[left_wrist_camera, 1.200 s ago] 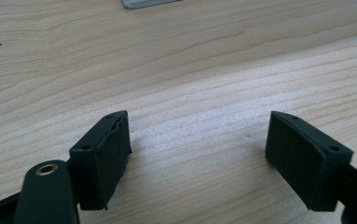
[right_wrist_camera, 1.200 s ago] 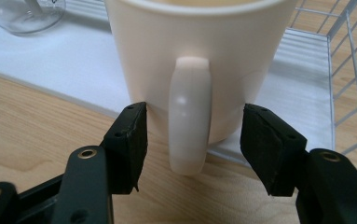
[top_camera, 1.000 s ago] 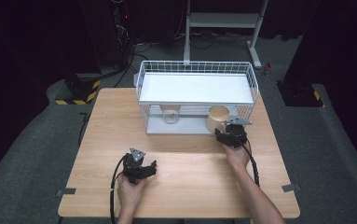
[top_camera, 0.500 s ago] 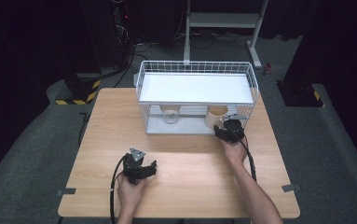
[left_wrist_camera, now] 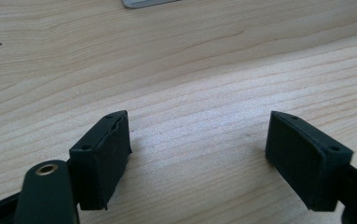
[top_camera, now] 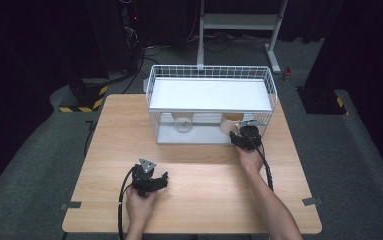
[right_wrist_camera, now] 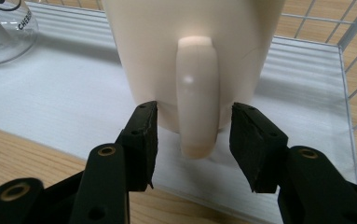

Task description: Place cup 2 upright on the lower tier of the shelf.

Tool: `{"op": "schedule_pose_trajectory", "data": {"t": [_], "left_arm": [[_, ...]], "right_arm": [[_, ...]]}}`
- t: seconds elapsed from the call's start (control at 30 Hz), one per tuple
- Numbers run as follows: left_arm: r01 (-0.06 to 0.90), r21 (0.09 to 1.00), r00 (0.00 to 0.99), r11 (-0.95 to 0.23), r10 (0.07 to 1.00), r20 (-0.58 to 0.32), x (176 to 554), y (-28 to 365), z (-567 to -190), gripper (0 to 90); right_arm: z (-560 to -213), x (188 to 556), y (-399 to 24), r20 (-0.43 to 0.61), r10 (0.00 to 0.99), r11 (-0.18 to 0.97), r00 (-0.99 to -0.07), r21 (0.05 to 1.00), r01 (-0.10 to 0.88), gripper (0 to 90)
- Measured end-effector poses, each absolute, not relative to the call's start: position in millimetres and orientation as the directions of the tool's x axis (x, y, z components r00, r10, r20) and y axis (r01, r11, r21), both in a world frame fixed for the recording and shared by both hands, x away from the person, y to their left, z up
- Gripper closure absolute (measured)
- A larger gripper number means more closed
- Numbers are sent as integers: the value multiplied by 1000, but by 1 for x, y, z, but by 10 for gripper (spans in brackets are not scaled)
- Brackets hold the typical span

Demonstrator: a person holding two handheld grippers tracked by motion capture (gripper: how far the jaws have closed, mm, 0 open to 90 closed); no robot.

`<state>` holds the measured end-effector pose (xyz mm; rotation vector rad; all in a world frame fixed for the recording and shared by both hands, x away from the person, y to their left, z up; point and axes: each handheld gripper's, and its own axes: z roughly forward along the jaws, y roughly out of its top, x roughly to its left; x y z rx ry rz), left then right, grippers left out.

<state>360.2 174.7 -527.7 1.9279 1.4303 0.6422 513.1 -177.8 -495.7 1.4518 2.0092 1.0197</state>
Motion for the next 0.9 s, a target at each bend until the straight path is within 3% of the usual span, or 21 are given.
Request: {"op": "schedule_pose_trajectory", "data": {"t": [0.6,0.9], "left_arm": [[644,739,284,-197,959,8,360,174,-528,225],[643,739,285,-200,958,11,360,175,-528,226]], "right_arm": [[-502,517,-179,38,945,176,-325,780,600,520],[-494,510,-184,68,941,153,-331,788,596,358]]}}
